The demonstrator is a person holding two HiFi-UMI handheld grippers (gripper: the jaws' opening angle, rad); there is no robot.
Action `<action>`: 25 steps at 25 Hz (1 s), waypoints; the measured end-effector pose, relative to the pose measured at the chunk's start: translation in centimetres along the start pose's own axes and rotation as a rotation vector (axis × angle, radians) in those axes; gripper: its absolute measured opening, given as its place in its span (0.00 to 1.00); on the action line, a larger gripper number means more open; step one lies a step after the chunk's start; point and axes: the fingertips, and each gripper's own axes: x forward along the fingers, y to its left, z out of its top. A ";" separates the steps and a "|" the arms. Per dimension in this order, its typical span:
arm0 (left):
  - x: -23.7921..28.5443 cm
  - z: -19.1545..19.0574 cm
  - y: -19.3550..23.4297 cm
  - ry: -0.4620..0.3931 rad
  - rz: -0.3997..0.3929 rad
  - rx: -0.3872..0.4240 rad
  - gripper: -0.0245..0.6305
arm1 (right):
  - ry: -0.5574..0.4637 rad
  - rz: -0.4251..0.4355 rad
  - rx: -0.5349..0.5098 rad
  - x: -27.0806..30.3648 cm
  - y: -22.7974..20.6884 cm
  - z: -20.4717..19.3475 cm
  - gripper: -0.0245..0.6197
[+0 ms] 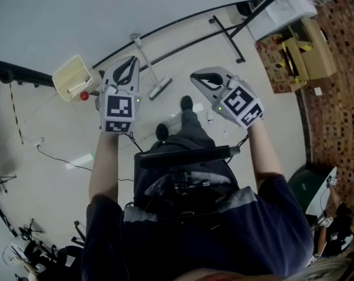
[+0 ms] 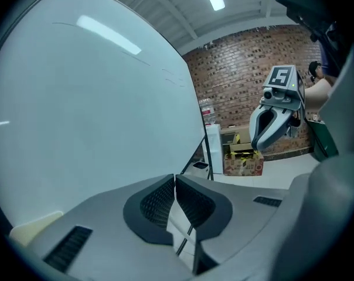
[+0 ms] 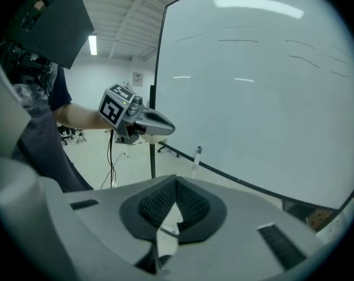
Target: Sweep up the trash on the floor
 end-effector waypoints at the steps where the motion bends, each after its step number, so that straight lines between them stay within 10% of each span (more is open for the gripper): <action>1: 0.9 -0.5 0.4 0.011 0.009 -0.012 0.05 | -0.004 0.010 -0.002 0.6 -0.6 0.2 0.06; 5: 5.2 -3.6 1.5 0.084 0.027 -0.103 0.26 | -0.009 0.087 -0.015 3.2 -2.7 0.1 0.06; 16: 14.6 -13.7 2.8 0.263 0.030 -0.280 0.41 | -0.016 0.158 0.039 5.2 -8.6 -1.9 0.06; 25: 18.0 -16.2 2.2 0.248 -0.055 -0.230 0.44 | 0.052 0.164 0.055 6.1 -8.8 -4.6 0.06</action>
